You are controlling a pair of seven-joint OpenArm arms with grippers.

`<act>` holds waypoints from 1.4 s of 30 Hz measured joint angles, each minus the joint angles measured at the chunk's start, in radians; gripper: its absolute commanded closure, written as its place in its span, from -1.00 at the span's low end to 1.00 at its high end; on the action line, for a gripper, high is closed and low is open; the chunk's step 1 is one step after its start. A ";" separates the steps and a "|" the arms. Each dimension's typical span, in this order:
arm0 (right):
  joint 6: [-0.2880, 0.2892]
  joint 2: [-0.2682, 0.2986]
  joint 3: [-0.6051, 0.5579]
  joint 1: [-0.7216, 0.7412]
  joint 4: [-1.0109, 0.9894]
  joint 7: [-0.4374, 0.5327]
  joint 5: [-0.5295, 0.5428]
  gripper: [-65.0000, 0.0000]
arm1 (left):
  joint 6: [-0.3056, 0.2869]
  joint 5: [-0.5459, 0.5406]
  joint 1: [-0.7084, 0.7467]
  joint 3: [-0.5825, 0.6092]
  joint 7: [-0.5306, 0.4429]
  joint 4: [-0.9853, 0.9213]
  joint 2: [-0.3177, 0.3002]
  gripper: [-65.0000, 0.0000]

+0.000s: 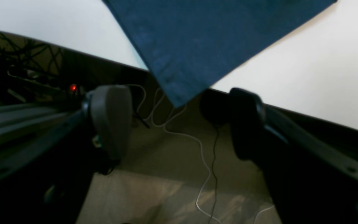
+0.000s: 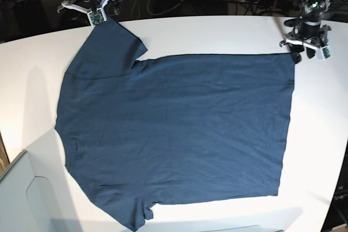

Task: Fold the T-shirt properly
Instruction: 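Move both grippers down to the shoulder corners of the blue T-shirt, then close both grippers on the shirt's shoulder edges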

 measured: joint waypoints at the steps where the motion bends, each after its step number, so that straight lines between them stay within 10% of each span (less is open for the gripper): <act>1: 0.000 0.000 0.000 0.000 0.000 0.000 0.000 -0.42 | 0.000 0.000 -0.007 0.000 0.000 -0.009 0.000 0.06; 20: 0.000 -0.003 0.000 0.000 0.000 0.000 0.000 -0.42 | 0.003 -0.003 -0.042 0.045 -0.018 -0.102 -0.001 0.09; 37: 0.000 -0.006 0.005 0.014 -0.001 0.001 0.000 -0.45 | -0.004 -0.007 -0.050 0.087 -0.022 -0.102 -0.002 1.00; 42: 0.000 -0.016 0.005 0.038 -0.001 0.005 0.000 -0.45 | -0.004 -0.007 -0.045 0.082 -0.017 -0.097 -0.002 1.00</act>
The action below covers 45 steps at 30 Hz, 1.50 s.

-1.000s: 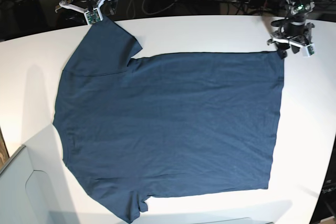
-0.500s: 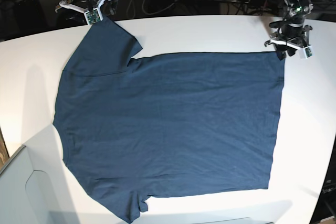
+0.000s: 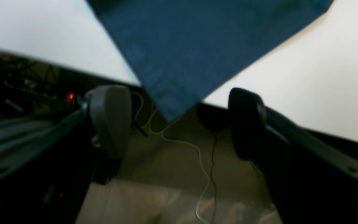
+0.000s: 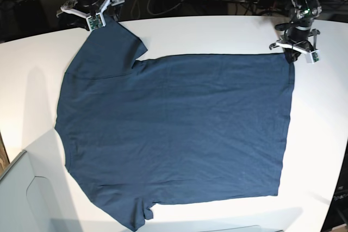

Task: Fold the T-shirt properly
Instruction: 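Close both grippers on the shirt's shoulder edges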

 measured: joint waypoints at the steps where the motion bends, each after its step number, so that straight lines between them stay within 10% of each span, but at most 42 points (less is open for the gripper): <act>1: 0.000 -0.006 0.000 0.007 0.000 -0.003 0.001 -0.46 | 0.000 0.000 0.001 0.000 0.000 0.000 0.000 1.00; 31: 0.050 -0.006 0.003 0.177 -0.204 -0.009 0.003 -0.53 | 0.000 0.001 0.001 0.000 0.000 0.000 0.000 1.00; 45: 0.053 -0.003 0.003 0.220 -0.262 0.026 0.058 -0.24 | 0.000 0.005 0.001 0.000 0.000 0.000 -0.001 1.00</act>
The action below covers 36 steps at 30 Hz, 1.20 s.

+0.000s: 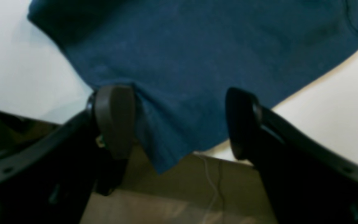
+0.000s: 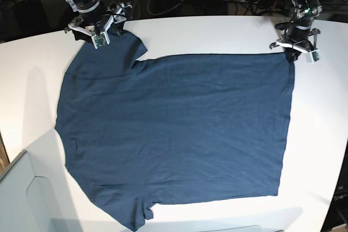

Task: Fold the T-shirt properly
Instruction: 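Close both grippers on the shirt's shoulder edges, then lift the shoulder edge with both grippers and fold it toward the hem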

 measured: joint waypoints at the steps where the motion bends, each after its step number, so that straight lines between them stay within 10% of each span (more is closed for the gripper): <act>1: 0.000 0.006 0.000 0.003 -0.002 -0.005 0.032 -0.24 | 0.000 0.000 0.003 0.000 0.000 0.000 0.000 1.00; 10: 0.058 0.030 0.029 0.034 -0.002 -0.091 0.133 -0.15 | 0.000 0.000 0.013 0.000 -0.003 0.003 -0.003 1.00; 20: 0.071 0.030 0.029 0.034 -0.002 -0.090 0.134 0.96 | 0.000 0.000 0.014 0.000 -0.003 0.003 -0.005 1.00; 36: 0.082 0.027 0.121 0.022 0.139 -0.132 0.137 1.00 | 0.001 0.004 0.081 -0.092 0.026 0.118 -0.001 1.00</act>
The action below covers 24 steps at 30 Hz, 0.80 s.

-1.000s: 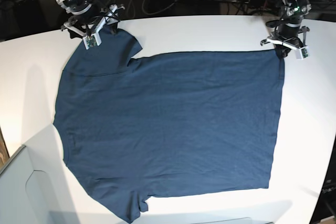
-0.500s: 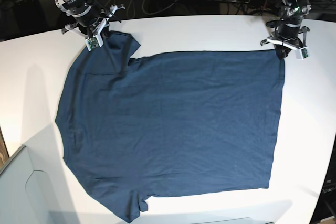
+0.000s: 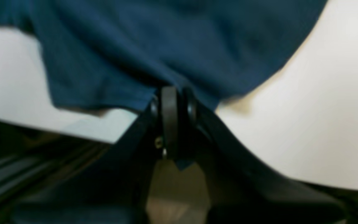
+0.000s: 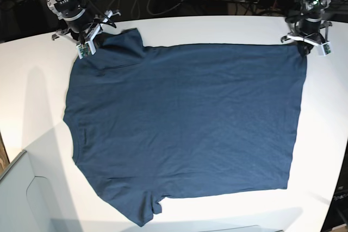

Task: Fold the T-shirt properly
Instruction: 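Lift the shoulder edge with both grippers and fold it toward the hem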

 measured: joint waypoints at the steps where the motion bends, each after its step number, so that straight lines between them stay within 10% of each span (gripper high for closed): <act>1: 0.000 0.000 0.000 -0.003 0.008 -0.007 -0.001 1.00 | 0.000 0.000 0.004 0.000 -0.002 0.017 0.001 1.00; 24: 0.000 0.000 -0.001 0.139 0.090 -0.025 0.000 1.00 | 0.002 -0.001 -0.032 0.000 -0.004 0.062 -0.005 1.00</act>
